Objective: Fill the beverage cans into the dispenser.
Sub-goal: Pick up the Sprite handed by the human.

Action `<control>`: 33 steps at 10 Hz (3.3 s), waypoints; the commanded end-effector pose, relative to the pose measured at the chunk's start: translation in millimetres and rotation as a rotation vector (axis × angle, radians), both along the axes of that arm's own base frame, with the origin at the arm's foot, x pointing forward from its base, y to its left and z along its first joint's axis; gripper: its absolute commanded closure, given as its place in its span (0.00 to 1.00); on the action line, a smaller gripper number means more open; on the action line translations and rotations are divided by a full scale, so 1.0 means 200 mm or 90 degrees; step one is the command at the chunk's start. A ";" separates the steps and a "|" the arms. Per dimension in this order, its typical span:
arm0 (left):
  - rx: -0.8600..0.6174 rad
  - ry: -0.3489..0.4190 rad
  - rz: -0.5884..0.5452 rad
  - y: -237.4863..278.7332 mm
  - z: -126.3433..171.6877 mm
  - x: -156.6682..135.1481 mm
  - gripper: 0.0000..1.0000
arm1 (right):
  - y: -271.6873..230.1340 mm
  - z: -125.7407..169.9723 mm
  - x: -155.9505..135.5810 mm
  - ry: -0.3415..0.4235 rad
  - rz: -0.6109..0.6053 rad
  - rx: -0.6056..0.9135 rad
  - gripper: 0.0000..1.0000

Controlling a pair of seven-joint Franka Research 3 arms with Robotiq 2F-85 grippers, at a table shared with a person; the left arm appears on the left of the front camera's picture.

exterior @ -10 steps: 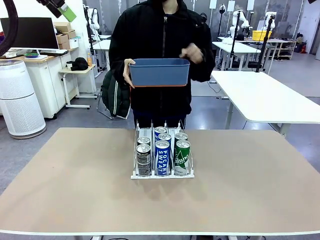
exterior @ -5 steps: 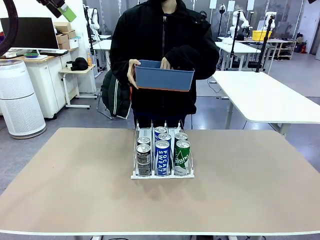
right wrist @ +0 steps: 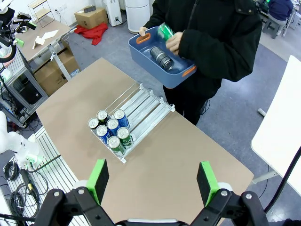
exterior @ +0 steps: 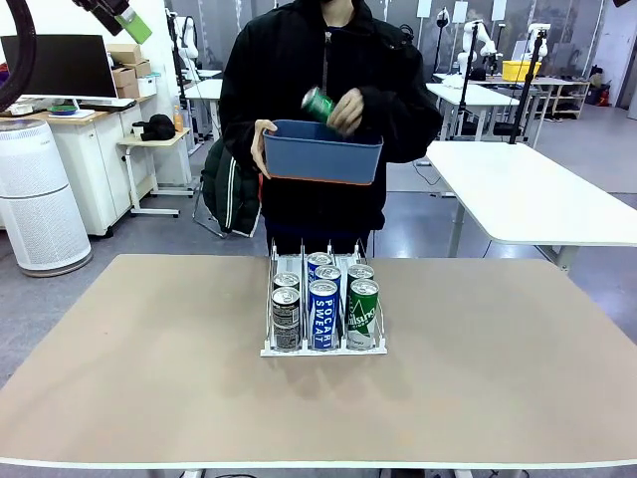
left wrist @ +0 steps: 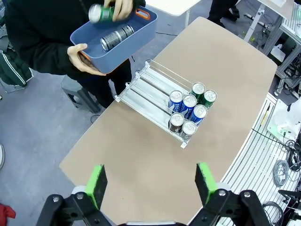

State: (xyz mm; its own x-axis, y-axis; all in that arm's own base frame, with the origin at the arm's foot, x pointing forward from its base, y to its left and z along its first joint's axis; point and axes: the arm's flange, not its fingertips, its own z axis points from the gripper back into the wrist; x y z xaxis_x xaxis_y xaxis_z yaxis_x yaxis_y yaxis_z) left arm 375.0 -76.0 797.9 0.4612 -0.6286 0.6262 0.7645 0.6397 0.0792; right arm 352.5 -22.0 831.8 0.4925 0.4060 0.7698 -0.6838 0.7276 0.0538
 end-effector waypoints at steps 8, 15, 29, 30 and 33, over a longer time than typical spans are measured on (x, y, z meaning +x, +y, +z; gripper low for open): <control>-0.003 0.003 0.005 0.00 0.00 0.00 0.00 | 0.01 0.00 0.00 0.000 0.000 0.006 0.00; -0.003 0.003 0.005 0.00 0.00 0.00 0.00 | 0.01 0.00 0.00 0.000 0.000 0.006 0.00; -0.003 0.003 0.005 0.00 0.00 0.00 0.00 | 0.07 -0.04 0.07 0.037 0.022 -0.030 0.00; -0.003 0.003 0.005 0.00 0.00 0.00 0.00 | 0.10 -0.06 0.16 0.048 0.037 -0.048 0.00; -0.003 0.003 0.005 0.00 0.00 0.00 0.00 | 0.21 -0.13 0.31 0.064 0.021 -0.076 0.00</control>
State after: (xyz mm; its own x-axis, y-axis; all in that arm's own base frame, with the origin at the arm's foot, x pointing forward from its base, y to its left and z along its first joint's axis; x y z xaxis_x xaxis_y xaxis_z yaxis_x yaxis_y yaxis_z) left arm 375.0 -76.0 798.0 0.4612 -0.6287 0.6261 0.7645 0.6397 0.0793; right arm 411.1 18.4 796.9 0.5444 0.4974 0.6754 -0.7158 0.6953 0.0649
